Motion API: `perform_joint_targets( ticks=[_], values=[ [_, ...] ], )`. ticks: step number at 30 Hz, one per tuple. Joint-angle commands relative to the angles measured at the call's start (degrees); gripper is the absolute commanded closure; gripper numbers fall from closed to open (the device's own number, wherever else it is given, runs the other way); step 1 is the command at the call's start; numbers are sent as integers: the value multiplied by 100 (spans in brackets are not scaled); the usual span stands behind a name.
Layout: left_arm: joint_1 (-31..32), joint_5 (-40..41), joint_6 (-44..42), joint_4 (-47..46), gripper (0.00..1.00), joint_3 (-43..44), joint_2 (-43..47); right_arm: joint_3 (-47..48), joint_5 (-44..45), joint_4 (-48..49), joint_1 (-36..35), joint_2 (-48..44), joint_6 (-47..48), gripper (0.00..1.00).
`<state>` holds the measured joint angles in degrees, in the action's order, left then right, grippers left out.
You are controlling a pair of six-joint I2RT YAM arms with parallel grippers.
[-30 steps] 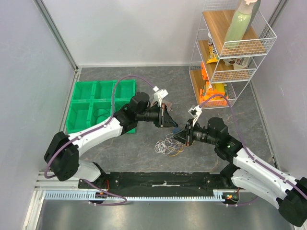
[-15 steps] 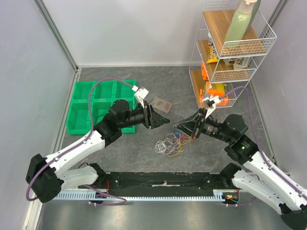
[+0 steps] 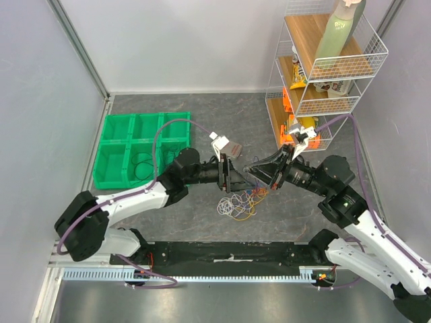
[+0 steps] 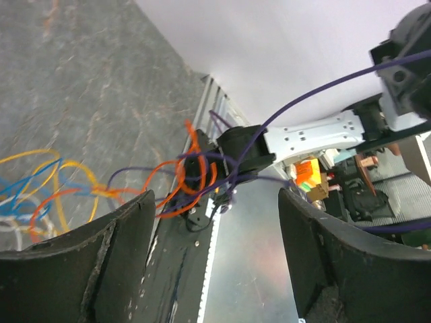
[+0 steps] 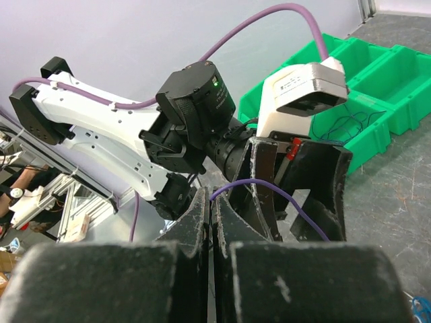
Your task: Untangle the cables
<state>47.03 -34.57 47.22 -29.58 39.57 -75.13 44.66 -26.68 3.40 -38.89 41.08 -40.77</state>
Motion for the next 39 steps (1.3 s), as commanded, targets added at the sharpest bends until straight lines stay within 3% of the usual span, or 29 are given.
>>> perform_joint_targets(
  ticks=[1, 3, 12, 23, 28, 34, 39],
  values=[
    [263, -393, 270, -891, 20, 516, -448, 218, -48, 213, -13, -30, -159, 100],
    [395, -393, 270, -874, 21, 700, -721, 236, -92, 310, -22, 5, -238, 100],
    [430, 2, 200, -479, 39, 815, -1943, 1236, -259, 267, -22, 207, -309, 100],
    [272, 495, -231, -12, 57, 552, -2541, 3995, 443, -867, -13, 682, 746, 100],
    [97, 495, -178, -153, 69, 315, -2848, 4743, 716, -1104, -13, 805, 1141, 100],
    [-97, 372, 23, -354, 75, 104, -3262, 5877, 1068, -1447, -22, 963, 1678, 100],
    [-141, 161, 51, -671, 74, -55, -2982, 5222, 1401, -1605, -22, 710, 1827, 100]
  ],
)
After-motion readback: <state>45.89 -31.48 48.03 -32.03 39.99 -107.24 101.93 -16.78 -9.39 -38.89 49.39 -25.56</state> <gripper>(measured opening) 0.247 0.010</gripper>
